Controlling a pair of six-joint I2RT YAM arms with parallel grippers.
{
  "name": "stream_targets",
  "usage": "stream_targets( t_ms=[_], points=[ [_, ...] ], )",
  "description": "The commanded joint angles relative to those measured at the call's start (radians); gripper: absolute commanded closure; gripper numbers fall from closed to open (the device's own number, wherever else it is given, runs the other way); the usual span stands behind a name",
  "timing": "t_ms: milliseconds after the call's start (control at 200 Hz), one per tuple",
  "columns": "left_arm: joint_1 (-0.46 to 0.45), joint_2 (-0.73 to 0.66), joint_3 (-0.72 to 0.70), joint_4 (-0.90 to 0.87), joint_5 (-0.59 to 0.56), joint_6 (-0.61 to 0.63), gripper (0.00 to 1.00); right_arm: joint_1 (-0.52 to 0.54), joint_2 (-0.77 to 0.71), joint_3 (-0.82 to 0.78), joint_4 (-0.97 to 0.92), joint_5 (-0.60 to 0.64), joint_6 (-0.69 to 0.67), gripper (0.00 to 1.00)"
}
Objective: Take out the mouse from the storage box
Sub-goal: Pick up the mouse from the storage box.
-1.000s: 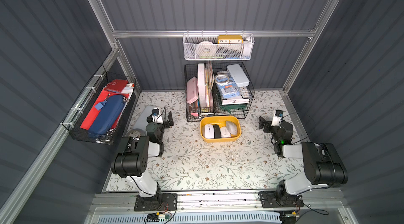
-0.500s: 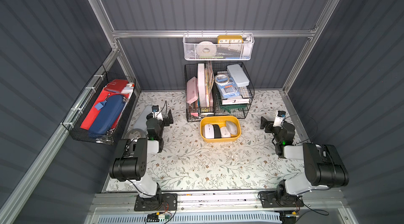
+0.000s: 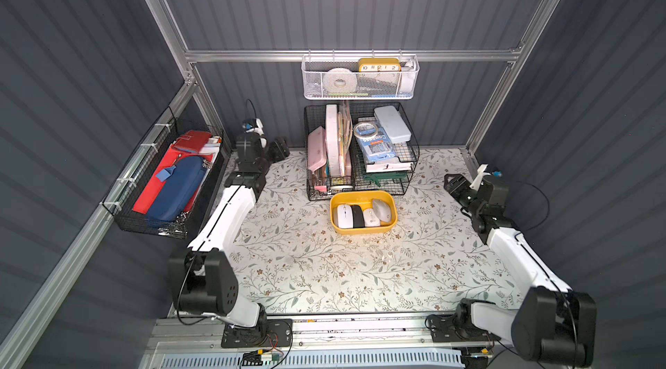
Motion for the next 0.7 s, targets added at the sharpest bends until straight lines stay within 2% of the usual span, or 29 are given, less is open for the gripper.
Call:
stream_targets(
  t_ms=[0, 80, 100, 125, 145, 205, 225, 285, 340, 430, 565, 590, 630, 640, 695],
  points=[
    [-0.226, -0.03, 0.073, -0.32, -0.112, -0.136, 0.55, 0.045, 0.005, 0.099, -0.262, -0.1, -0.041, 0.35],
    [-0.464, -0.055, 0.18, -0.498, -0.312, -0.29, 0.63, 0.071, -0.017, 0.114, -0.318, -0.061, -0.08, 0.32],
    [-0.5, -0.046, 0.205, -0.557, -0.332, -0.35, 0.7, 0.075, -0.023, 0.115, -0.328, -0.054, -0.087, 0.32],
    [-0.528, -0.029, 0.228, -0.618, -0.326, -0.412, 0.85, 0.082, -0.03, 0.118, -0.339, -0.05, -0.097, 0.32],
    [-0.549, -0.013, 0.24, -0.648, -0.293, -0.432, 0.93, 0.085, -0.033, 0.119, -0.342, -0.046, -0.1, 0.32],
    [-0.609, 0.057, 0.279, -0.736, -0.201, -0.47, 0.95, 0.097, -0.034, 0.117, -0.332, -0.053, -0.097, 0.33],
    [-0.634, 0.084, 0.295, -0.769, -0.197, -0.496, 0.93, 0.101, -0.034, 0.117, -0.328, -0.064, -0.1, 0.33],
    [-0.732, 0.184, 0.368, -0.846, -0.208, -0.523, 0.76, 0.106, -0.034, 0.12, -0.319, -0.101, -0.1, 0.33],
    [-0.792, 0.296, 0.468, -0.966, -0.264, -0.567, 0.7, 0.109, -0.034, 0.126, -0.321, -0.126, -0.103, 0.33],
    [-0.802, 0.478, 0.62, -1.128, -0.283, -0.636, 0.64, 0.116, -0.068, 0.124, -0.314, -0.151, -0.096, 0.32],
    [-0.801, 0.609, 0.73, -1.13, -0.252, -0.579, 0.59, 0.124, -0.083, 0.123, -0.308, -0.16, -0.099, 0.3],
    [-0.799, 0.618, 0.741, -1.129, -0.251, -0.57, 0.52, 0.125, -0.085, 0.123, -0.308, -0.162, -0.101, 0.3],
    [-0.796, 0.617, 0.741, -1.13, -0.247, -0.56, 0.24, 0.127, -0.089, 0.122, -0.307, -0.162, -0.103, 0.29],
    [-0.794, 0.614, 0.74, -1.129, -0.248, -0.557, 0.2, 0.127, -0.09, 0.121, -0.305, -0.162, -0.102, 0.29],
    [-0.772, 0.591, 0.72, -1.128, -0.263, -0.537, 0.22, 0.127, -0.093, 0.117, -0.302, -0.162, -0.104, 0.27]
  ],
)
